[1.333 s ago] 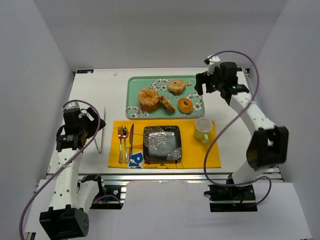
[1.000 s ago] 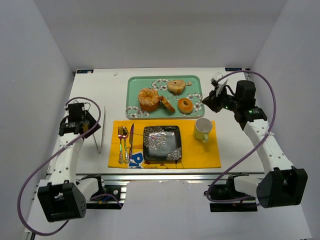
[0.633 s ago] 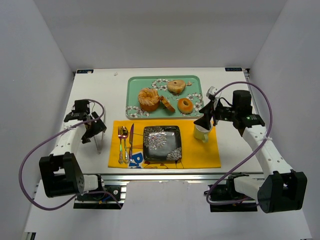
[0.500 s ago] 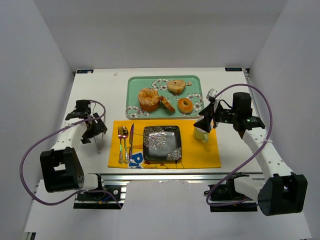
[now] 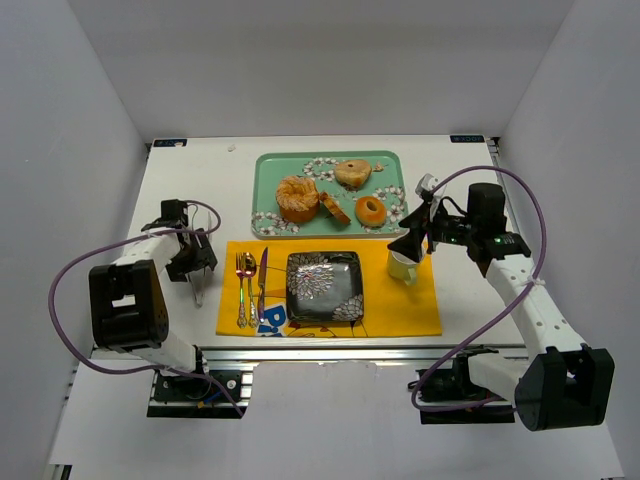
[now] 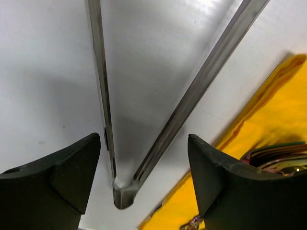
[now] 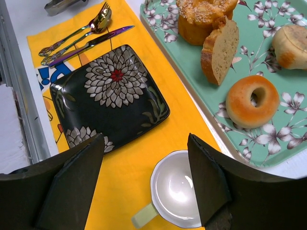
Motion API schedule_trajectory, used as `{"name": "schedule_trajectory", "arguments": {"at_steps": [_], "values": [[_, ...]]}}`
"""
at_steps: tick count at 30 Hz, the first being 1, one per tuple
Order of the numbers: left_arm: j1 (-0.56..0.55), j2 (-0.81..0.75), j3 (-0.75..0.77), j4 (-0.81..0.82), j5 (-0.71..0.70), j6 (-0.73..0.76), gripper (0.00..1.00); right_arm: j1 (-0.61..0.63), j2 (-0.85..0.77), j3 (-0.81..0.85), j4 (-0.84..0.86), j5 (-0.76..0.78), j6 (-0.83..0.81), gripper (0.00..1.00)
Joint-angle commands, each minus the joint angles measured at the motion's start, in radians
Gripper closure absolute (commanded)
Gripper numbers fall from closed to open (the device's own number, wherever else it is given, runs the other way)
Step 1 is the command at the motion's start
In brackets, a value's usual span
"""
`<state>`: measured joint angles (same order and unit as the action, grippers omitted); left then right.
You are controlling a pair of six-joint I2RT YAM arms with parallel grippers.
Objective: Place the bread
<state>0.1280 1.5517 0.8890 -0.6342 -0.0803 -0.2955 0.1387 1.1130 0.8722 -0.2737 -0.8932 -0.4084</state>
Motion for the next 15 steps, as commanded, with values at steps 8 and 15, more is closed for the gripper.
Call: {"name": "schedule_trajectory", "arguments": {"at_steps": [8, 15], "values": [[-0.001, 0.036, -0.033, 0.128, 0.014, 0.101, 0.27, -0.037, -0.021, 0.017, 0.016, -0.012, 0.020, 0.24], [-0.001, 0.051, -0.033, 0.134, 0.033, 0.128, 0.40, -0.065, -0.010, 0.037, 0.004, -0.027, 0.022, 0.24]]}}
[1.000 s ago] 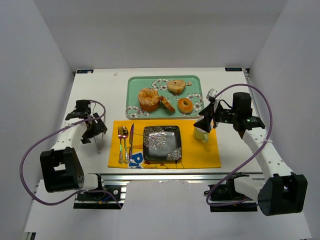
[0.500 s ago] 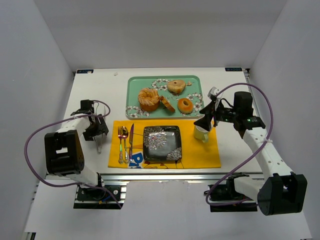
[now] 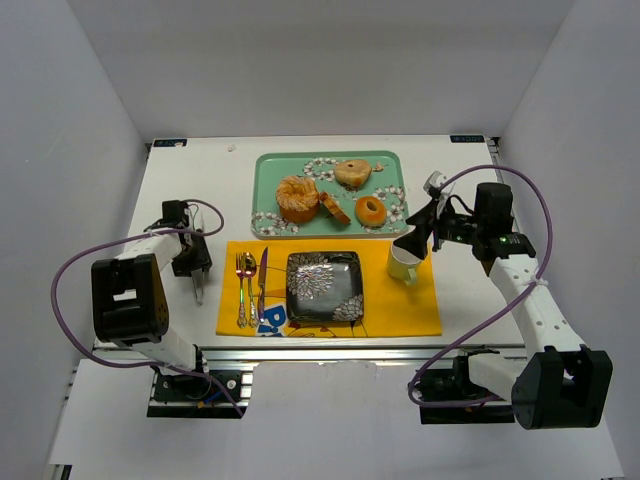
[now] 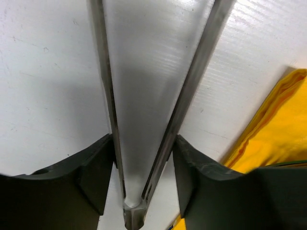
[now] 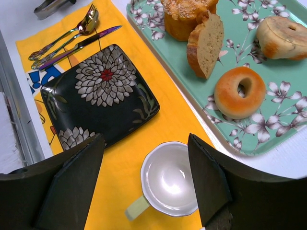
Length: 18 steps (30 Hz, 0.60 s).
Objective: Place the bread
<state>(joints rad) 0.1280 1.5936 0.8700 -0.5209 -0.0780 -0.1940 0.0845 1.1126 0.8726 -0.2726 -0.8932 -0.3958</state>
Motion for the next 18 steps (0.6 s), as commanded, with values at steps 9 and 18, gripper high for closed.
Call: {"name": "schedule_trajectory", "arguments": {"at_steps": [9, 18], "values": [[-0.001, -0.043, -0.049, 0.070, 0.052, 0.031, 0.75, -0.031, -0.008, 0.046, -0.004, -0.039, 0.017, 0.24], [-0.040, -0.219, 0.165, 0.056, 0.311, -0.123, 0.86, -0.054, -0.019, 0.051, -0.025, -0.041, 0.008, 0.24]]}}
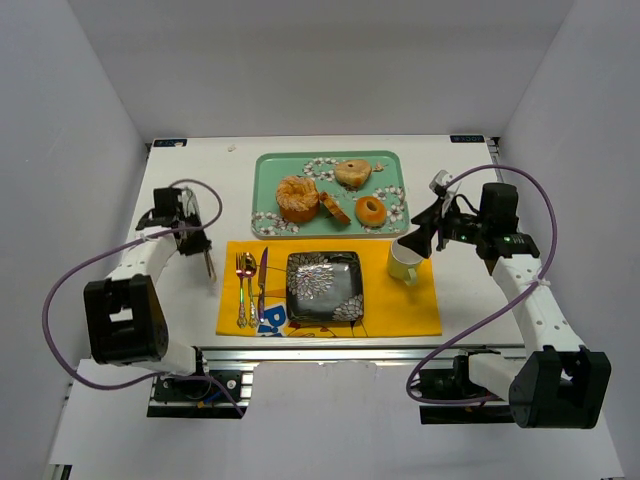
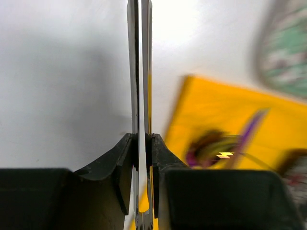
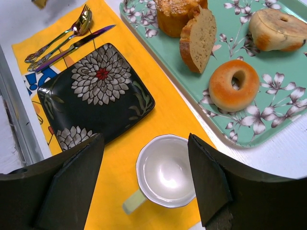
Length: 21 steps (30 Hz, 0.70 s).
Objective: Place the bread
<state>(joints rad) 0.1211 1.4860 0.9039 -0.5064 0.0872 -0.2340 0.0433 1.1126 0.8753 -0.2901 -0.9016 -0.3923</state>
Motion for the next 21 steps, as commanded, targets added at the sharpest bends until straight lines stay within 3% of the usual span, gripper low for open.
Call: {"name": "schedule_trajectory", "arguments": {"at_steps": [1, 5, 8, 15, 21], "values": [[-0.053, -0.128, 0.159, 0.046, 0.167, -0.099, 0.83, -0.017, -0.019, 0.048, -0.011, -0.034, 0.004, 0.24], [-0.185, -0.098, 0.308, 0.051, 0.256, -0.165, 0.64, -0.031, -0.022, 0.050, -0.017, -0.045, 0.001, 0.24], [-0.290, -0.021, 0.418, 0.054, 0.298, -0.208, 0.57, -0.071, -0.023, 0.051, -0.017, -0.056, 0.006, 0.24], [-0.411, 0.185, 0.656, 0.097, 0.338, -0.292, 0.51, -0.126, -0.049, 0.041, -0.030, -0.080, 0.004, 0.24], [-0.459, 0.379, 0.900, 0.019, 0.297, -0.314, 0.50, -0.145, -0.060, 0.036, -0.058, -0.083, -0.010, 0.24]]}}
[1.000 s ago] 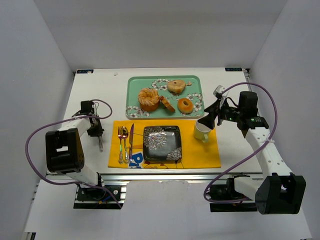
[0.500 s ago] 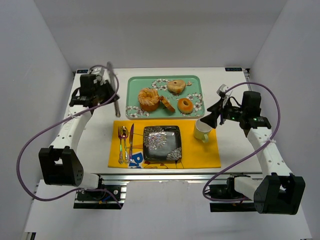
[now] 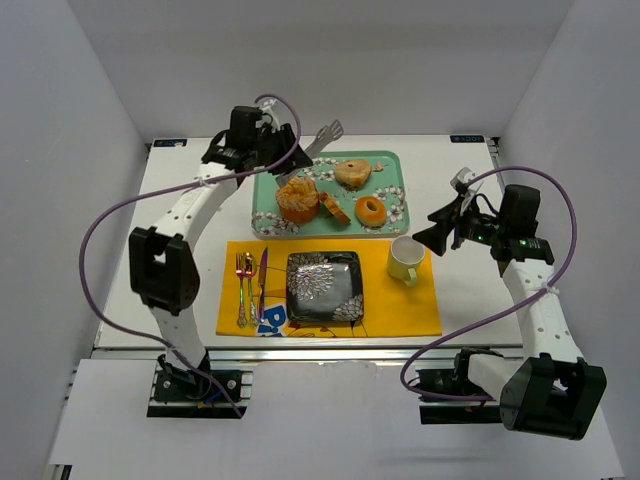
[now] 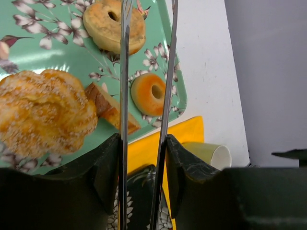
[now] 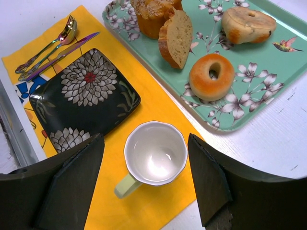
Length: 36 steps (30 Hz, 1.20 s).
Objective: Place the bread
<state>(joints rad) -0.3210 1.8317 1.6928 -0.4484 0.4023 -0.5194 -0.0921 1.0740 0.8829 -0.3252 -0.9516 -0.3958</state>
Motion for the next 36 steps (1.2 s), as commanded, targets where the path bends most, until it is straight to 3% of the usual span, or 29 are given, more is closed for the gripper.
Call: {"name": "schedule_trajectory", "arguments": {"at_steps": [1, 6, 12, 19, 26, 36], "values": [[-0.020, 0.055, 0.137, -0.062, -0.019, -0.031, 0.50, -0.011, -0.023, 0.027, -0.025, -0.033, -0.006, 0.24], [-0.032, 0.204, 0.368, -0.244, -0.080, -0.030, 0.50, -0.017, -0.020, 0.025, -0.028, -0.035, -0.008, 0.24], [-0.044, 0.331, 0.501, -0.344, -0.037, -0.073, 0.50, -0.020, -0.016, 0.016, -0.018, -0.039, -0.003, 0.24], [-0.053, 0.298, 0.408, -0.345, 0.042, -0.151, 0.50, -0.023, -0.014, 0.010, -0.018, -0.041, -0.002, 0.24], [-0.058, 0.187, 0.191, -0.204, 0.116, -0.401, 0.52, -0.024, -0.014, 0.005, -0.006, -0.049, 0.014, 0.24], [-0.058, 0.163, 0.154, -0.219, 0.142, -0.568, 0.51, -0.026, -0.026, -0.007, -0.008, -0.059, 0.018, 0.24]]}}
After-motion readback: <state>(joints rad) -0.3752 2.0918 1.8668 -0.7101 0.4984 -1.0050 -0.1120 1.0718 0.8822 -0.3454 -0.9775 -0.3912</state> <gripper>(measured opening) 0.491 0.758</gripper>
